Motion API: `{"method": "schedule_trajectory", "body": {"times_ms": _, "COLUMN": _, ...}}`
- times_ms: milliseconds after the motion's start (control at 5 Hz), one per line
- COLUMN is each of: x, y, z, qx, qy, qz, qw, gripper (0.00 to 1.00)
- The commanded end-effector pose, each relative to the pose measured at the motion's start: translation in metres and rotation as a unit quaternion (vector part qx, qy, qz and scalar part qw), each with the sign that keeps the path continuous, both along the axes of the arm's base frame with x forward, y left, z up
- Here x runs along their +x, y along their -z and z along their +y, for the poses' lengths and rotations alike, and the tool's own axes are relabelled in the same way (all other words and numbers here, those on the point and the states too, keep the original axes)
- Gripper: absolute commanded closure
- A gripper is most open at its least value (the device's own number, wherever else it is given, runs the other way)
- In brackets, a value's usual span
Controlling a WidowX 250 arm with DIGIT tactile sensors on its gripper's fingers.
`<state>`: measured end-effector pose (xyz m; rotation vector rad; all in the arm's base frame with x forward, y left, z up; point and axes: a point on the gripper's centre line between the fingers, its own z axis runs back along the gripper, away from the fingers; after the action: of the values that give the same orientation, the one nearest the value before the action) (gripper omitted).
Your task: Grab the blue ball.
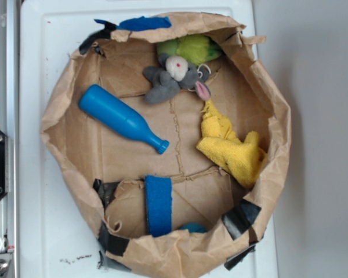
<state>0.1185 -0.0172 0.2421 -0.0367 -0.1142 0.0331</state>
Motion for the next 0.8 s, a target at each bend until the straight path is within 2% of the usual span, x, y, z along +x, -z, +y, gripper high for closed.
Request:
{"method": "schedule_trajectory", "body": {"times_ms": 0, "x": 0.000, "y": 0.000, "z": 0.000, "qx": 0.000, "qy": 0.000, "qz": 0.000, "qw": 1.000, "gripper": 0.00}}
{"method": "schedule_trajectory", "body": {"times_ms": 200, "x": 0.049, "y": 0.004, "z": -0.015, "qx": -0.002, "qy": -0.055, "qz": -0.015, "qw": 0.998, "gripper": 0.00}}
{"method": "schedule_trajectory", "body": {"times_ms": 400, "x": 0.076, "y": 0.012, "z": -0.017, "qx": 0.004, "qy": -0.077, "qz": -0.020, "qw": 0.997, "gripper": 0.00}}
{"method": "schedule_trajectory", "body": {"times_ms": 600, "x": 0.087, "y": 0.016, "z": -0.014, "qx": -0.010, "qy": -0.038, "qz": -0.030, "qw": 0.999, "gripper": 0.00}}
